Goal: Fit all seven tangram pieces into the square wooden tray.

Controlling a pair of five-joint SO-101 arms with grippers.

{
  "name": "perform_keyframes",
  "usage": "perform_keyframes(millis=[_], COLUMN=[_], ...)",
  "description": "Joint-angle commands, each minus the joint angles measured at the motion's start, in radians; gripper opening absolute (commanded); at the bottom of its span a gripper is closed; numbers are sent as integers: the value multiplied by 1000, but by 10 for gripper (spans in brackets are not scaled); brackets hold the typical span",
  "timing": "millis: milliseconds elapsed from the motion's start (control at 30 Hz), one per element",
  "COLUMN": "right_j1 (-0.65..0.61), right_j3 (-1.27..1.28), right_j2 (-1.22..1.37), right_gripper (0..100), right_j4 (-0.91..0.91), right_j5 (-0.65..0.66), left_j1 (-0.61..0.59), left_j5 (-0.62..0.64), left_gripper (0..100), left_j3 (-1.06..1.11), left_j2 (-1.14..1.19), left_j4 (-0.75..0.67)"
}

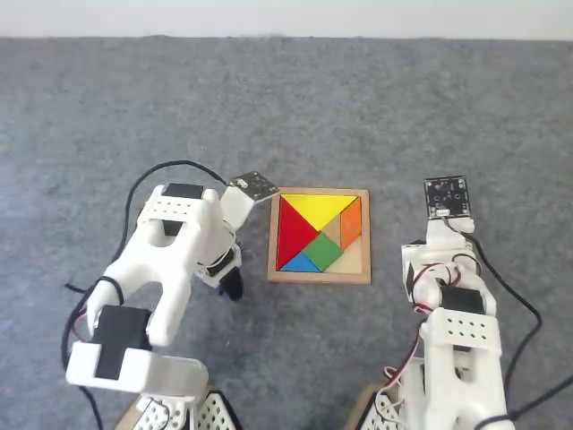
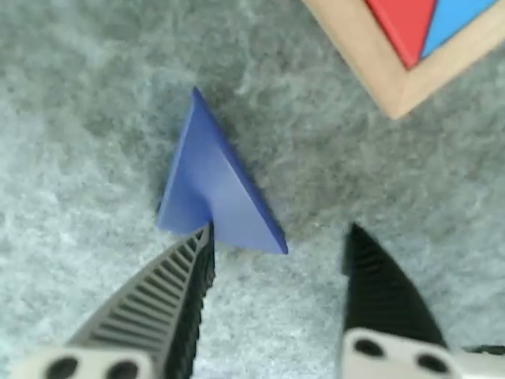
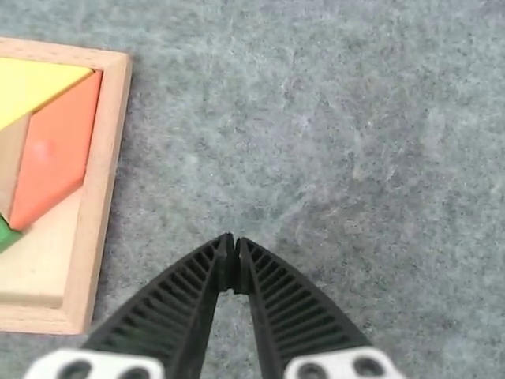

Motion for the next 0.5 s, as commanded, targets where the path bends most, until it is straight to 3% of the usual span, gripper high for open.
perform_keyframes(millis=[0,467], right_j1=[-5,-4], right_j3=[-58,-58], right_j2=[12,12], right_gripper=[7,7], right_j4=[-19,-19], right_j5=[9,9], left_j1=[5,-68], left_j5=[75,69], left_gripper=[283,283], left_j3=[8,-2], left_j2=[-3,83], left_j4=[-74,-183])
